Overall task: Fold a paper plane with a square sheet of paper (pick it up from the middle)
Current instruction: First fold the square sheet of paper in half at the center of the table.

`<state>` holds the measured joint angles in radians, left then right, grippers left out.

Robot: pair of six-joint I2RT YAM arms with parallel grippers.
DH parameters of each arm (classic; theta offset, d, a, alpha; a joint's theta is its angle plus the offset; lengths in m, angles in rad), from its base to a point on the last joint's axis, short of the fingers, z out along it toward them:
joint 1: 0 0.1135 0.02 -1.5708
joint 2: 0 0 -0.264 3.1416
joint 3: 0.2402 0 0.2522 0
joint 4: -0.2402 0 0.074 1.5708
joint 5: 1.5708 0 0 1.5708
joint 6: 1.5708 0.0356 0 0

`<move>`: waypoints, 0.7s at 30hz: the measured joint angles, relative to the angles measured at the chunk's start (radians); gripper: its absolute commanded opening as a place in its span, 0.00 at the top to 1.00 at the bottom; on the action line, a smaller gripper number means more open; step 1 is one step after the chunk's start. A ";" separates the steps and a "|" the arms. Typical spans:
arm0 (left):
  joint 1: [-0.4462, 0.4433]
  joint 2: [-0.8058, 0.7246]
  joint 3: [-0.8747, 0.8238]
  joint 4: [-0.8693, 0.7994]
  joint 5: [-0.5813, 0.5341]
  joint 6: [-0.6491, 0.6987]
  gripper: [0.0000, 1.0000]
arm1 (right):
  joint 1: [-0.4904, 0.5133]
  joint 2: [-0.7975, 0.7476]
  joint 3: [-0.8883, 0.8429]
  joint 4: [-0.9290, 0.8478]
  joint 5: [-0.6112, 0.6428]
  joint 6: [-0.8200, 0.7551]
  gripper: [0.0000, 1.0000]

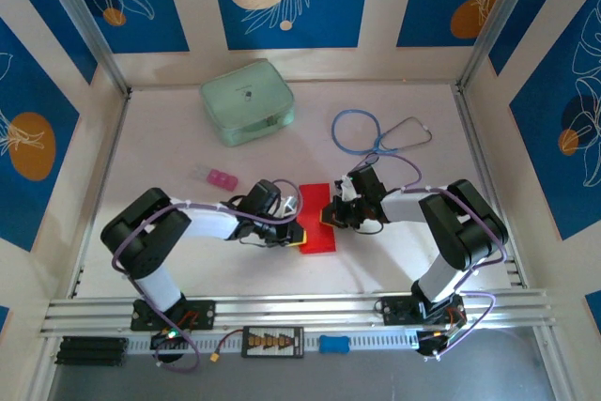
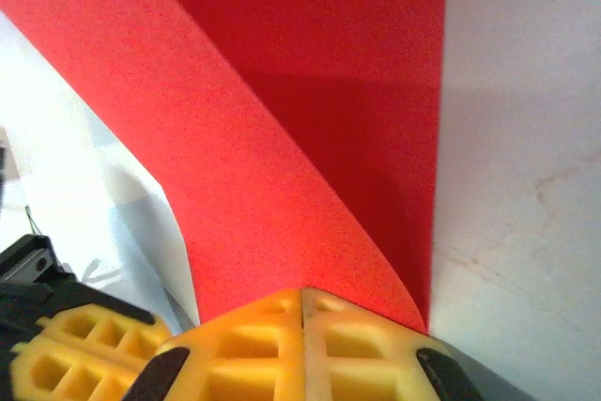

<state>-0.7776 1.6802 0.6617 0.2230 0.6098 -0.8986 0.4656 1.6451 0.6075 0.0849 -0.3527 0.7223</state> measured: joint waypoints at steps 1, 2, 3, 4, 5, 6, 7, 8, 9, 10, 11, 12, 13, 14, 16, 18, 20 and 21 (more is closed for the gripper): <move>0.000 -0.001 0.000 0.016 0.005 -0.008 0.98 | 0.000 0.000 0.000 0.000 0.000 0.000 1.00; -0.002 -0.001 0.000 0.031 0.011 -0.014 0.98 | 0.000 0.000 0.000 0.000 0.000 0.000 1.00; -0.002 -0.001 0.000 0.038 0.014 -0.019 0.98 | 0.000 0.000 0.000 0.000 0.000 0.000 1.00; -0.004 0.002 0.000 0.048 0.021 -0.022 0.98 | 0.000 0.000 0.000 0.000 0.000 0.000 1.00; -0.005 0.008 0.000 0.060 0.028 -0.026 0.98 | 0.000 0.000 0.000 0.000 0.000 0.000 1.00; -0.006 0.016 0.000 0.070 0.035 -0.029 0.98 | 0.000 0.000 0.000 0.000 0.000 0.000 1.00; -0.007 0.027 -0.001 0.077 0.045 -0.031 0.98 | 0.000 0.000 0.000 0.000 0.000 0.000 1.00; -0.009 0.039 -0.002 0.082 0.053 -0.032 0.98 | 0.000 0.000 0.000 0.000 0.000 0.000 1.00; -0.011 0.048 -0.005 0.084 0.057 -0.032 0.98 | 0.000 0.000 0.000 0.000 0.000 0.000 1.00; -0.013 0.058 -0.011 0.082 0.060 -0.032 0.98 | 0.000 0.000 0.000 0.000 0.000 0.000 1.00; -0.016 0.065 -0.018 0.075 0.060 -0.030 0.98 | 0.000 0.000 0.000 0.000 0.000 0.000 1.00; -0.018 0.069 -0.027 0.080 0.062 -0.023 0.98 | 0.000 0.000 0.000 0.000 0.000 0.000 1.00; -0.018 0.068 -0.028 0.079 0.062 -0.016 0.98 | 0.000 0.000 0.000 0.000 0.000 0.000 1.00; -0.018 0.067 -0.029 0.079 0.062 -0.009 0.98 | 0.000 0.000 0.000 0.000 0.000 0.000 1.00; -0.019 0.063 -0.032 0.075 0.060 0.002 0.98 | 0.000 0.000 0.000 0.000 0.000 0.000 1.00; -0.022 0.053 -0.035 0.058 0.055 0.018 0.98 | 0.000 0.000 0.000 0.000 0.000 0.000 1.00; -0.026 0.036 -0.041 0.029 0.046 0.036 0.97 | 0.000 0.000 0.000 0.000 0.000 0.000 1.00; -0.028 0.029 -0.044 0.019 0.043 0.041 0.97 | 0.000 0.000 0.000 0.000 0.000 0.000 1.00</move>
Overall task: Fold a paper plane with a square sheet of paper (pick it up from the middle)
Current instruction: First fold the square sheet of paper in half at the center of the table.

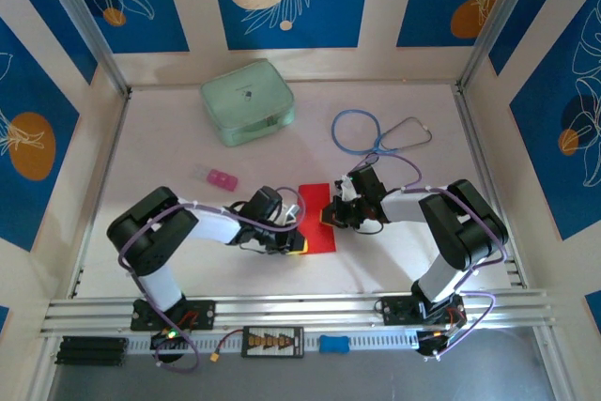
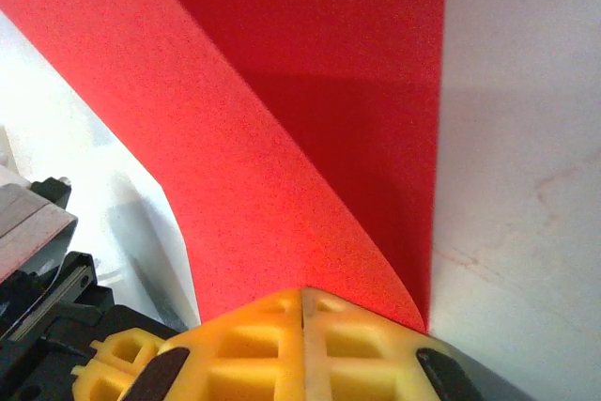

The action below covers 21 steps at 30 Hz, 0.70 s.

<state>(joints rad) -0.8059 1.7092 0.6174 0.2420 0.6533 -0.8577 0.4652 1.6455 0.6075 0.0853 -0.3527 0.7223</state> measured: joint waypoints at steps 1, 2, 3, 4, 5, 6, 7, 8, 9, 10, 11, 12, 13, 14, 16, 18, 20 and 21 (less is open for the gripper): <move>-0.002 -0.006 -0.004 -0.008 -0.003 0.004 0.97 | 0.000 0.000 0.000 0.000 0.000 0.000 1.00; -0.003 -0.013 -0.007 -0.018 -0.005 0.008 0.97 | 0.000 0.000 0.000 0.000 0.000 0.000 1.00; -0.005 -0.017 -0.010 -0.022 -0.006 0.012 0.97 | 0.000 0.000 0.000 0.000 0.000 0.000 1.00; -0.006 -0.020 -0.012 -0.027 -0.008 0.019 0.97 | 0.000 0.000 0.000 0.000 0.000 0.000 1.00; -0.008 -0.024 -0.014 -0.029 -0.008 0.022 0.97 | 0.000 0.000 0.000 0.000 0.000 0.000 1.00; -0.009 -0.026 -0.016 -0.031 -0.010 0.026 0.97 | 0.000 0.000 0.000 0.000 0.000 0.000 1.00; -0.010 -0.030 -0.021 -0.031 -0.011 0.028 0.97 | 0.000 0.000 0.000 0.000 0.000 0.000 1.00; -0.011 -0.034 -0.025 -0.032 -0.011 0.029 0.98 | 0.000 0.000 0.000 0.001 0.000 0.000 1.00; -0.013 -0.040 -0.030 -0.035 -0.011 0.029 0.98 | 0.000 0.000 0.000 0.001 -0.001 0.000 1.00; -0.015 -0.050 -0.036 -0.042 -0.015 0.029 0.98 | 0.000 0.000 0.000 0.001 -0.002 -0.001 1.00; -0.017 -0.064 -0.043 -0.054 -0.019 0.029 0.98 | 0.000 0.000 0.000 0.001 -0.003 -0.002 1.00; -0.018 -0.078 -0.048 -0.069 -0.025 0.029 0.98 | 0.000 0.000 0.000 0.001 -0.003 -0.003 1.00; -0.021 -0.101 -0.051 -0.090 -0.033 0.030 0.98 | 0.000 0.000 0.000 0.001 -0.003 -0.007 1.00; -0.021 -0.129 -0.051 -0.109 -0.039 0.030 0.98 | 0.000 0.000 0.000 0.001 -0.004 -0.009 1.00; -0.021 -0.182 -0.043 -0.135 -0.055 0.038 0.98 | 0.000 0.001 0.002 0.000 -0.007 -0.016 1.00; -0.017 -0.222 -0.019 -0.160 -0.072 0.049 0.98 | 0.000 0.004 0.007 -0.005 -0.011 -0.026 1.00; -0.001 -0.236 0.016 -0.165 -0.084 0.056 0.99 | 0.000 0.013 0.016 -0.014 -0.023 -0.038 1.00; 0.010 -0.235 0.032 -0.165 -0.086 0.056 0.99 | -0.001 0.016 0.020 -0.019 -0.029 -0.042 1.00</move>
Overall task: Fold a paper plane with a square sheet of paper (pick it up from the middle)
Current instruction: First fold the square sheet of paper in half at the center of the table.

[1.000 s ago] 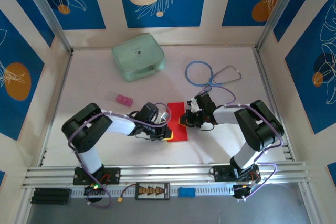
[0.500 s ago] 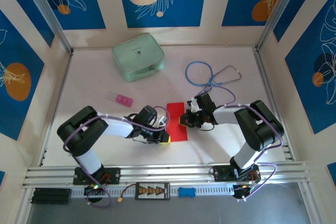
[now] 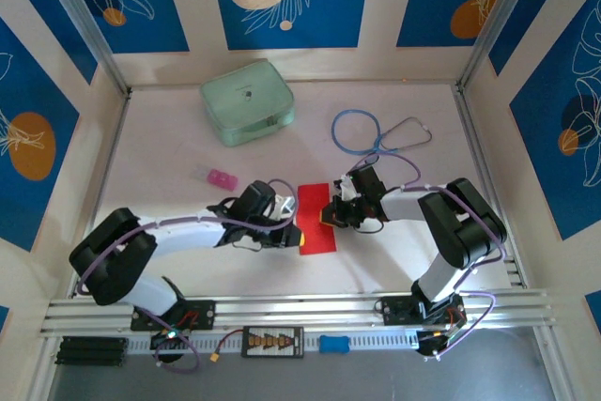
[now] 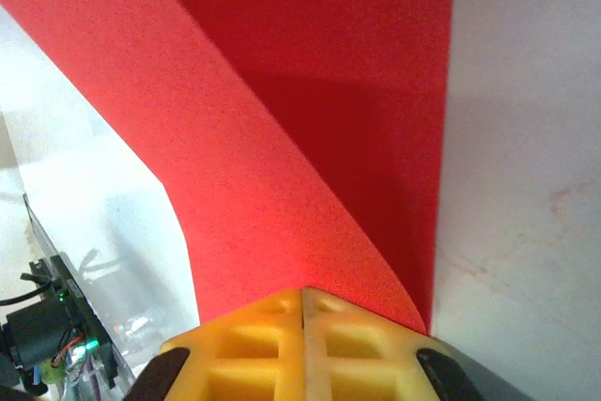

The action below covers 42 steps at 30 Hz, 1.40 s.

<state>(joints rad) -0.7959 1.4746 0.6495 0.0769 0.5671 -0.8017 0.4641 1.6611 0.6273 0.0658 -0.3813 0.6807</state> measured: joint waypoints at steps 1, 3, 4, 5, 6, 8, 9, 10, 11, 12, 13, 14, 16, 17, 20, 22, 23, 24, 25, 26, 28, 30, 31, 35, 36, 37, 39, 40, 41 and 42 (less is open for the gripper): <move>0.018 0.006 0.017 0.002 -0.002 0.000 0.99 | 0.000 0.005 0.005 -0.004 -0.006 -0.004 1.00; 0.056 0.032 0.045 0.016 -0.002 0.000 0.99 | -0.001 0.011 0.013 -0.010 -0.013 -0.009 1.00; 0.074 0.056 0.061 0.024 -0.001 -0.001 0.99 | -0.001 0.013 0.015 -0.012 -0.013 -0.012 1.00; 0.089 0.082 0.076 0.034 0.001 0.000 0.98 | -0.001 0.013 0.015 -0.014 -0.013 -0.014 1.00; 0.102 0.111 0.092 0.043 0.004 0.000 0.98 | -0.001 0.013 0.015 -0.014 -0.013 -0.015 1.00; 0.124 0.172 0.129 0.050 0.011 0.004 0.98 | -0.001 0.013 0.016 -0.015 -0.013 -0.018 1.00; 0.130 0.199 0.146 0.050 0.015 0.009 0.98 | -0.001 0.013 0.017 -0.017 -0.013 -0.019 1.00; 0.135 0.224 0.163 0.050 0.020 0.017 0.98 | 0.000 0.013 0.018 -0.019 -0.013 -0.019 1.00; 0.139 0.244 0.174 0.051 0.025 0.024 0.98 | 0.000 0.013 0.019 -0.022 -0.012 -0.019 1.00; 0.142 0.259 0.182 0.050 0.031 0.027 0.98 | -0.001 0.014 0.020 -0.024 -0.012 -0.019 1.00; 0.144 0.274 0.188 0.051 0.035 0.031 0.98 | -0.001 0.014 0.021 -0.025 -0.012 -0.019 1.00; 0.145 0.289 0.195 0.050 0.039 0.037 0.98 | 0.000 0.014 0.021 -0.025 -0.012 -0.019 1.00; 0.146 0.313 0.205 0.049 0.042 0.052 0.98 | -0.001 0.014 0.021 -0.026 -0.013 -0.019 1.00; 0.146 0.323 0.208 0.049 0.042 0.055 0.98 | 0.000 0.015 0.021 -0.026 -0.013 -0.019 1.00; 0.149 0.354 0.213 0.051 0.042 0.076 0.98 | -0.001 0.016 0.021 -0.025 -0.013 -0.019 1.00; 0.151 0.380 0.213 0.056 0.042 0.084 0.98 | -0.001 0.016 0.021 -0.025 -0.013 -0.019 1.00; 0.153 0.391 0.212 0.064 0.051 0.089 0.99 | -0.001 0.016 0.021 -0.025 -0.013 -0.019 1.00; 0.158 0.393 0.211 0.071 0.058 0.092 0.99 | -0.001 0.016 0.021 -0.025 -0.013 -0.018 1.00; 0.160 0.395 0.210 0.076 0.063 0.096 0.99 | -0.001 0.016 0.021 -0.025 -0.013 -0.018 1.00; 0.161 0.395 0.209 0.077 0.065 0.098 0.99 | -0.001 0.016 0.021 -0.025 -0.013 -0.018 1.00; 0.163 0.394 0.208 0.076 0.067 0.105 0.98 | -0.001 0.016 0.021 -0.025 -0.013 -0.018 1.00; 0.163 0.391 0.208 0.072 0.065 0.106 0.97 | -0.001 0.016 0.021 -0.025 -0.013 -0.018 1.00; 0.163 0.389 0.209 0.066 0.064 0.109 0.97 | -0.001 0.016 0.021 -0.025 -0.013 -0.018 1.00; 0.166 0.387 0.243 0.003 0.061 0.125 0.96 | -0.001 0.016 0.021 -0.025 -0.013 -0.018 1.00; 0.169 0.386 0.255 -0.010 0.060 0.128 0.96 | -0.001 0.016 0.021 -0.025 -0.013 -0.018 1.00; 0.172 0.385 0.267 -0.019 0.060 0.131 0.96 | -0.001 0.016 0.021 -0.025 -0.013 -0.018 1.00; 0.180 0.385 0.296 -0.032 0.060 0.134 0.96 | -0.001 0.016 0.021 -0.025 -0.013 -0.018 1.00; 0.185 0.385 0.310 -0.037 0.060 0.139 0.96 | -0.001 0.016 0.021 -0.025 -0.013 -0.018 1.00; 0.190 0.385 0.320 -0.038 0.060 0.143 0.96 | -0.001 0.016 0.021 -0.025 -0.013 -0.018 1.00; 0.195 0.386 0.330 -0.038 0.060 0.148 0.97 | 0.000 0.016 0.021 -0.025 -0.013 -0.018 1.00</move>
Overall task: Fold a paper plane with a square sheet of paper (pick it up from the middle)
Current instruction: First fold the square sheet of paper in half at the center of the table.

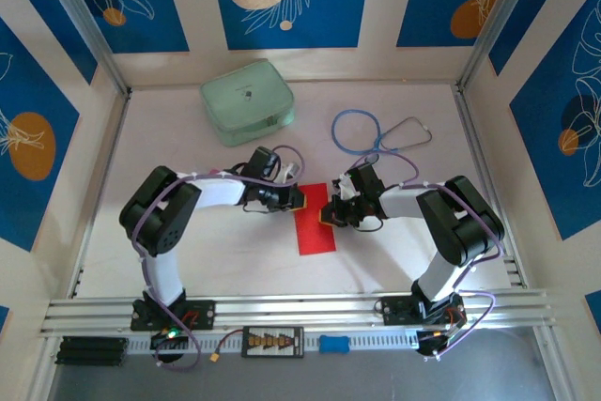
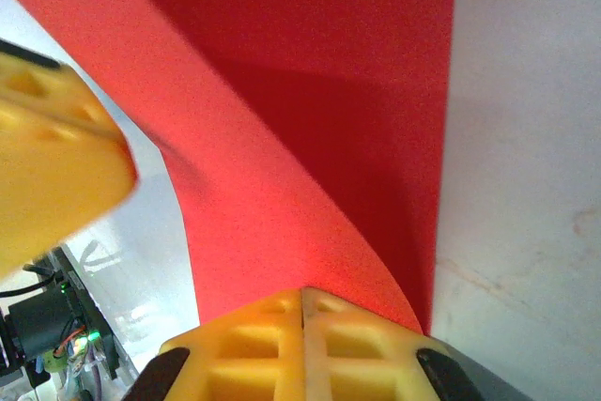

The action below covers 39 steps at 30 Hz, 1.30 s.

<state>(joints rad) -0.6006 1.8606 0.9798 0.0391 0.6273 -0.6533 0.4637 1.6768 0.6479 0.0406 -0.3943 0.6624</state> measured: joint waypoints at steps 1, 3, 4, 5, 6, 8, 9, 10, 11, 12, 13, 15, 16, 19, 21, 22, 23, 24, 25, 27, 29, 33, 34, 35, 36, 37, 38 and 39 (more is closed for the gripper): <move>0.005 0.001 0.005 0.000 0.000 0.002 0.97 | 0.000 0.000 0.000 0.000 0.000 0.000 1.00; 0.014 0.014 0.013 0.002 0.000 0.009 0.97 | 0.000 0.000 0.000 0.000 0.000 0.000 1.00; 0.018 0.025 0.014 0.002 -0.001 0.009 0.97 | 0.000 0.000 0.000 0.000 0.000 0.000 1.00; 0.020 0.035 0.014 0.000 -0.003 0.009 0.97 | 0.000 0.000 0.000 0.000 0.000 0.000 1.00; 0.023 0.050 0.014 0.001 -0.003 0.009 0.97 | 0.000 0.000 0.000 0.000 0.000 0.000 1.00; 0.027 0.076 0.012 0.008 -0.001 0.008 0.97 | 0.000 0.000 0.000 0.000 0.000 0.000 1.00; 0.031 0.078 0.012 0.012 0.002 0.009 0.97 | 0.000 0.000 0.000 0.000 0.000 0.000 1.00; 0.032 0.078 0.012 0.013 0.002 0.009 0.97 | 0.000 0.000 0.000 0.000 0.000 0.000 1.00; 0.033 0.078 0.012 0.013 0.002 0.009 0.97 | 0.000 0.000 0.000 0.000 0.000 0.000 1.00; 0.033 0.078 0.012 0.013 0.002 0.009 0.97 | 0.000 0.000 0.000 0.000 0.000 0.000 1.00; 0.033 0.078 0.013 0.013 0.002 0.009 0.97 | 0.000 0.000 0.000 0.000 0.000 0.000 1.00; 0.033 0.078 0.015 0.008 0.002 0.009 0.96 | 0.000 0.000 0.000 0.000 0.000 0.000 1.00; 0.033 0.078 0.018 0.003 0.002 0.009 0.96 | 0.000 0.000 0.000 0.000 0.000 0.000 1.00; 0.033 0.078 0.035 -0.022 0.000 0.013 0.95 | 0.000 0.000 0.000 0.000 0.000 0.000 1.00; 0.033 0.078 0.053 -0.036 0.000 0.025 0.95 | 0.000 0.000 0.000 0.000 0.000 0.000 1.00; 0.034 0.078 0.063 -0.042 0.000 0.029 0.96 | 0.000 0.000 0.000 0.000 0.000 0.000 1.00; 0.034 0.078 0.074 -0.048 -0.001 0.035 0.96 | 0.000 0.000 0.000 0.000 0.000 0.000 1.00; 0.034 0.078 0.082 -0.053 -0.004 0.037 0.96 | 0.000 0.000 0.000 0.000 0.000 0.000 1.00; 0.035 0.078 0.089 -0.054 -0.008 0.039 0.96 | 0.000 0.000 0.000 0.000 0.000 0.000 1.00; 0.038 0.085 0.096 -0.054 -0.015 0.043 0.98 | 0.000 0.000 0.000 0.000 0.000 0.000 1.00; 0.045 0.103 0.097 -0.050 -0.021 0.043 0.98 | 0.000 0.000 0.000 0.000 0.000 0.000 1.00; 0.062 0.125 0.098 -0.040 -0.010 0.034 0.98 | 0.000 -0.002 -0.003 0.002 0.001 0.000 1.00; 0.062 0.125 0.098 -0.042 -0.011 0.034 0.98 | 0.000 -0.003 -0.003 0.004 0.001 0.000 1.00; 0.062 0.126 0.100 -0.044 -0.011 0.034 0.98 | 0.000 -0.003 -0.005 0.006 0.001 0.000 1.00; 0.062 0.127 0.103 -0.048 -0.011 0.031 0.99 | 0.000 -0.004 -0.007 0.008 0.001 0.000 1.00; 0.062 0.130 0.107 -0.049 -0.011 0.029 0.98 | 0.000 -0.005 -0.008 0.011 0.001 0.000 1.00; 0.062 0.132 0.110 -0.048 -0.011 0.025 0.98 | 0.000 -0.005 -0.009 0.012 0.001 0.000 1.00; 0.063 0.134 0.112 -0.048 -0.011 0.019 0.99 | 0.000 -0.005 -0.009 0.013 0.001 0.000 1.00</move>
<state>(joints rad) -0.5377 1.9942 1.0916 -0.0090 0.6167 -0.6342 0.4637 1.6718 0.6388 0.0536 -0.3935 0.6624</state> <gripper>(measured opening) 0.064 0.063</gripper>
